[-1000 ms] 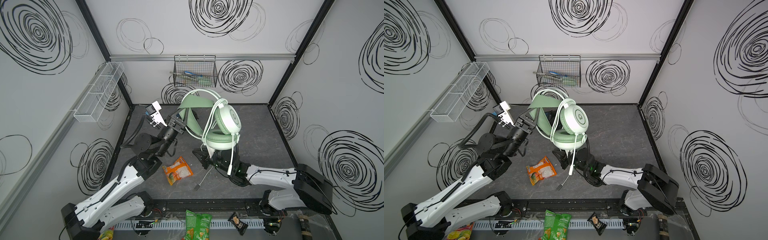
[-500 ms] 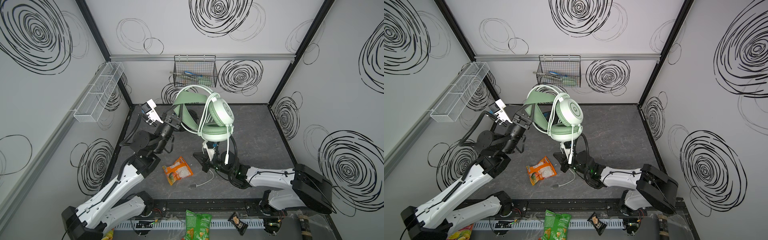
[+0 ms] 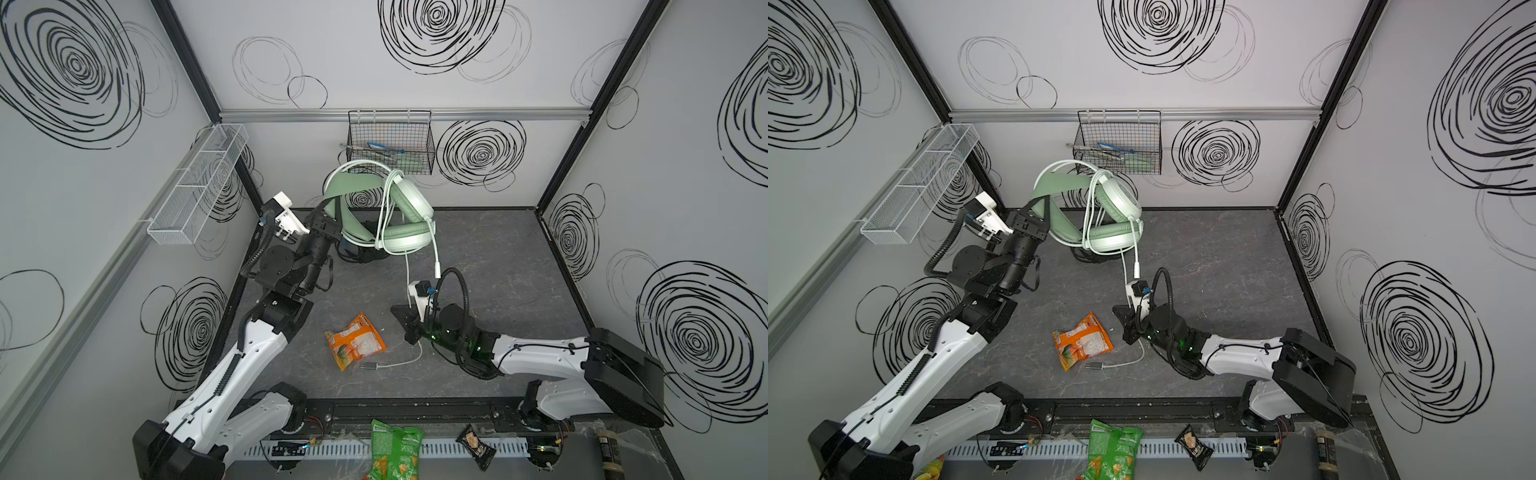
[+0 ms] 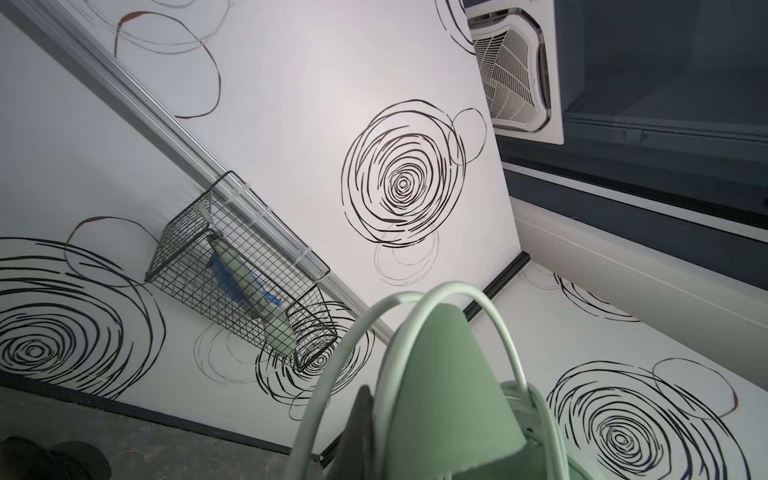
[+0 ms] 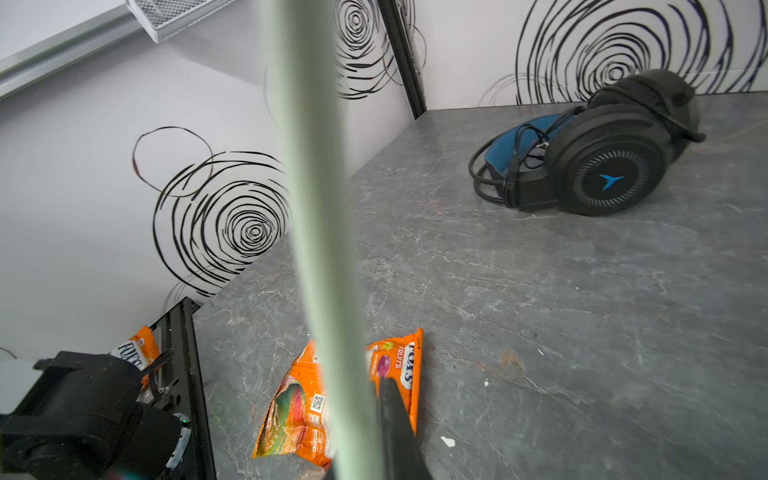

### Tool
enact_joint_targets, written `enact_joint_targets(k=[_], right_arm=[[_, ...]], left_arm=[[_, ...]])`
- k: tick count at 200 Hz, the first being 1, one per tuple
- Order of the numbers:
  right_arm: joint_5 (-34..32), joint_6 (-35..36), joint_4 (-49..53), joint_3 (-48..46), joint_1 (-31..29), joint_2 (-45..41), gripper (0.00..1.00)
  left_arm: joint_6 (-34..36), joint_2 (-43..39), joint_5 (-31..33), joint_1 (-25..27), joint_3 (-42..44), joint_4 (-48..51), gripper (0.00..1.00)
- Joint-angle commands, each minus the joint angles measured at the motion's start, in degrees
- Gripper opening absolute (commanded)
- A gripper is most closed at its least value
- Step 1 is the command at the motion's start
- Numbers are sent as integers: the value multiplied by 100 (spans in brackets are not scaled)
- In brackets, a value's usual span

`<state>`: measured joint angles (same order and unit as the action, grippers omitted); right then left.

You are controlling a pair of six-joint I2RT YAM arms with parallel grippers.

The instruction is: Wrap the headphones

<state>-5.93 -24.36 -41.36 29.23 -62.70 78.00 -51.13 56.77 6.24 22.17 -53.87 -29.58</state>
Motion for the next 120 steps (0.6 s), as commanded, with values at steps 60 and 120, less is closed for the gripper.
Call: enact_joint_targets(k=[60, 120], right_arm=[[-911, -52, 1288, 674, -315, 584, 0], [-1231, 460, 1787, 1626, -825, 1016, 0]], left_arm=[[-926, -39, 667, 15, 56, -856, 0], [-888, 150, 817, 346, 343, -863, 0]])
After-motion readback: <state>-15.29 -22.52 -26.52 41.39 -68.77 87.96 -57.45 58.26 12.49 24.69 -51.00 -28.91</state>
